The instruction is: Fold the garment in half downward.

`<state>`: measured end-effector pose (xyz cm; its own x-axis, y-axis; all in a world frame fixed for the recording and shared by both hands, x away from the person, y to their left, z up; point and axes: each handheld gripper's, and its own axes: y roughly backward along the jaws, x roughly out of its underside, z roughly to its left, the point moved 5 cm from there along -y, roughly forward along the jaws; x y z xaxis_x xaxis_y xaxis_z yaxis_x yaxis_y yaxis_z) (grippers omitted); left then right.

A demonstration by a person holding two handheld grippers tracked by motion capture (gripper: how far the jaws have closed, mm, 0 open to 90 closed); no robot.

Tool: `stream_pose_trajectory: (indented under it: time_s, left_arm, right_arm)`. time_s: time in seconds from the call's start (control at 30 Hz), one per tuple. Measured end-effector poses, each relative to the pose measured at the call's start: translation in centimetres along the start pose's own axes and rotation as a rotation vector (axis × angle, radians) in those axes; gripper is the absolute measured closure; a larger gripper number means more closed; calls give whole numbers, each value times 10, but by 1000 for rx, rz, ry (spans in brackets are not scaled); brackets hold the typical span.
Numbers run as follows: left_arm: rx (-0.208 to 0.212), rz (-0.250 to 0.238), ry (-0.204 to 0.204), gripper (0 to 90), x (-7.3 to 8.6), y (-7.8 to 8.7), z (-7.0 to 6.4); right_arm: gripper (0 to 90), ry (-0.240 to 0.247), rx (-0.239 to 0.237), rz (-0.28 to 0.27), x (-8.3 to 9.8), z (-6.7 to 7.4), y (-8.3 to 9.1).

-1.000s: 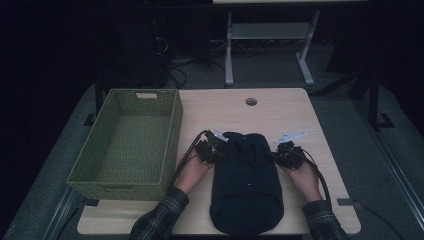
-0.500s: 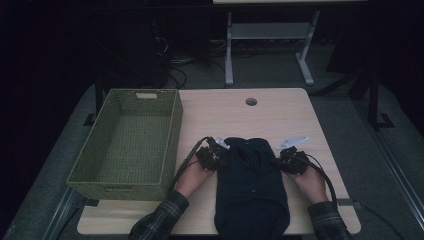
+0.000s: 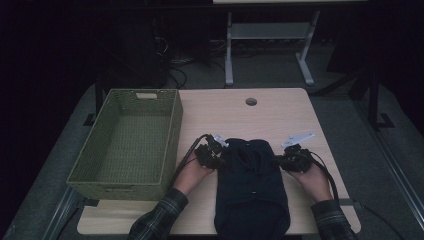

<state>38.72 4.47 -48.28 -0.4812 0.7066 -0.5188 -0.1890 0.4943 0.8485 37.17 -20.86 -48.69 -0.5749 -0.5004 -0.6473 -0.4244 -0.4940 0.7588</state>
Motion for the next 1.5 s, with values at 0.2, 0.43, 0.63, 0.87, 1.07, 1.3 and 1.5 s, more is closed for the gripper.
stream_pose_trajectory:
  time_s: [0.2, 0.43, 0.63, 0.87, 1.07, 1.3, 1.5]
  left_arm:
    - [-23, -13, 2, 668, -5, 4, 9]
    - [-47, -57, 17, 622, -20, 13, 22]
    - [-73, -65, 32, 578, -37, 10, 37]
    - [-69, -41, 41, 538, -48, -6, 53]
    - [-80, -3, 37, 497, -46, -22, 59]
    - [-68, -11, 30, 479, -43, -30, 61]
    - [-41, -23, 22, 528, -43, -32, 61]
  right_arm:
    - [692, -15, -22, -16, -4, -2, 3]
    - [619, -19, -30, -25, -12, -4, 7]
    - [576, -33, -34, -41, -13, -5, 8]
    - [519, -42, -24, -52, -14, -8, 7]
    - [483, -53, -21, -60, -14, -10, 7]
    - [447, -58, -7, -57, -22, -19, 8]
    - [435, -71, -34, -82, -38, -31, -1]
